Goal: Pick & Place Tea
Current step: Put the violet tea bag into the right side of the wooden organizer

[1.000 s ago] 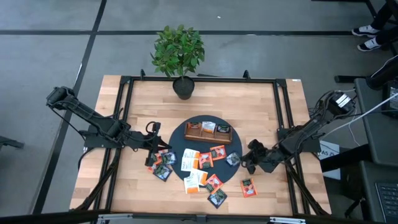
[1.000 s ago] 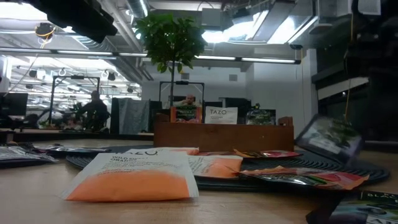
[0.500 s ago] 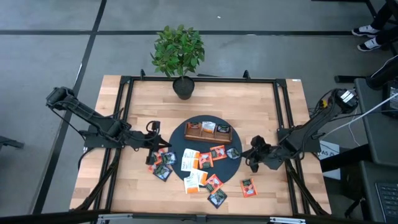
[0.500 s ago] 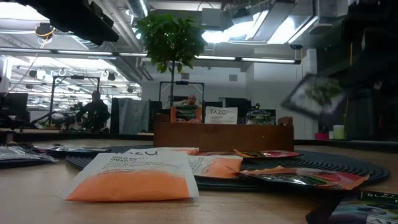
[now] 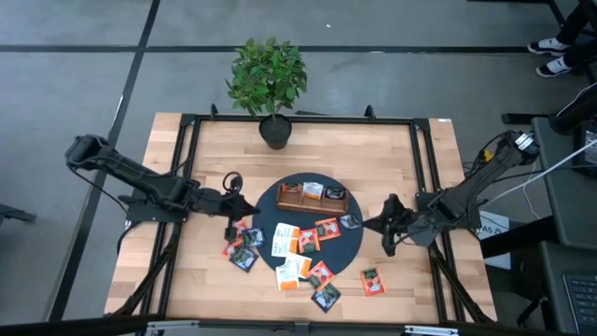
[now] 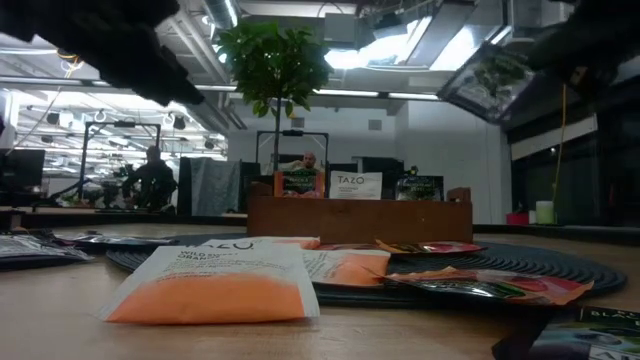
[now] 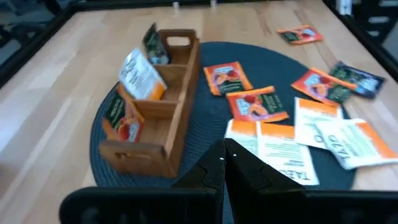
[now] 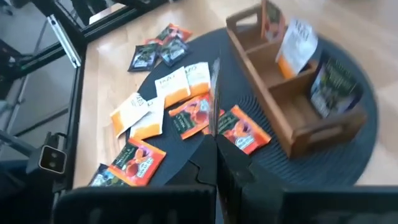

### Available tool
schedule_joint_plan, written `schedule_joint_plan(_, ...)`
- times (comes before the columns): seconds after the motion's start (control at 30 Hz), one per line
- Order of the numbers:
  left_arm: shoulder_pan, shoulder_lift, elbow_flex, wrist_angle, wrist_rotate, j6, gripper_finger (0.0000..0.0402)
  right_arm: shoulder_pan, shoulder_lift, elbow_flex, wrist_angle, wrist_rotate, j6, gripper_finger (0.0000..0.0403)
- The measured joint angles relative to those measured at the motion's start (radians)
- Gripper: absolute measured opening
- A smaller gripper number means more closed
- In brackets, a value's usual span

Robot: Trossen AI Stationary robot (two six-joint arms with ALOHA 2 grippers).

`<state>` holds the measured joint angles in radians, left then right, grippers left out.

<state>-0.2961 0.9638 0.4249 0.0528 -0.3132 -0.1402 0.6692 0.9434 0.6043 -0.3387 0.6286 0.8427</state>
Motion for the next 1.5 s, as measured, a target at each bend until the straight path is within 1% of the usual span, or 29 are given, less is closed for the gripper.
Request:
schedule_joint_plan(0.23, 0.080, -0.001, -0.040, 0.135, -0.009, 0.005, 0.0003, -0.050, -0.029, 0.056, -0.004, 0.001, -0.293, 0.0000)
schedule_joint_plan(0.37, 0.117, -0.001, -0.040, 0.140, -0.009, 0.020, 0.0003, -0.079, -0.027, 0.093, -0.006, -0.034, -0.407, 0.0000)
schedule_joint_plan(0.5, 0.141, -0.001, -0.040, 0.140, -0.009, 0.041, 0.0003, -0.107, -0.027, 0.143, -0.064, -0.063, -0.426, 0.0000)
schedule_joint_plan(0.67, 0.162, -0.001, -0.040, 0.157, -0.007, 0.057, 0.0003, -0.159, -0.024, 0.226, -0.212, -0.098, -0.384, 0.0000)
schedule_joint_plan(0.8, 0.163, -0.001, -0.040, 0.171, -0.007, 0.057, 0.0003, -0.207, 0.006, 0.286, -0.297, -0.144, -0.392, 0.0000)
schedule_joint_plan(0.93, 0.163, -0.001, -0.040, 0.173, 0.014, 0.057, 0.0003, -0.265, 0.062, 0.320, -0.305, -0.230, -0.443, 0.0000)
schedule_joint_plan(1.03, 0.162, -0.001, -0.040, 0.173, 0.040, 0.045, 0.0004, -0.306, 0.108, 0.342, -0.344, -0.258, -0.468, 0.0000)
schedule_joint_plan(1.17, 0.152, -0.001, -0.040, 0.173, 0.062, -0.020, 0.0004, -0.355, 0.165, 0.362, -0.388, -0.286, -0.486, 0.0000)
schedule_joint_plan(1.37, 0.145, -0.001, -0.040, 0.174, 0.065, -0.060, 0.0004, -0.422, 0.237, 0.391, -0.391, -0.367, -0.557, 0.0000)
schedule_joint_plan(1.5, 0.145, -0.001, -0.040, 0.176, 0.065, -0.060, 0.0004, -0.455, 0.276, 0.428, -0.424, -0.388, -0.604, 0.0000)
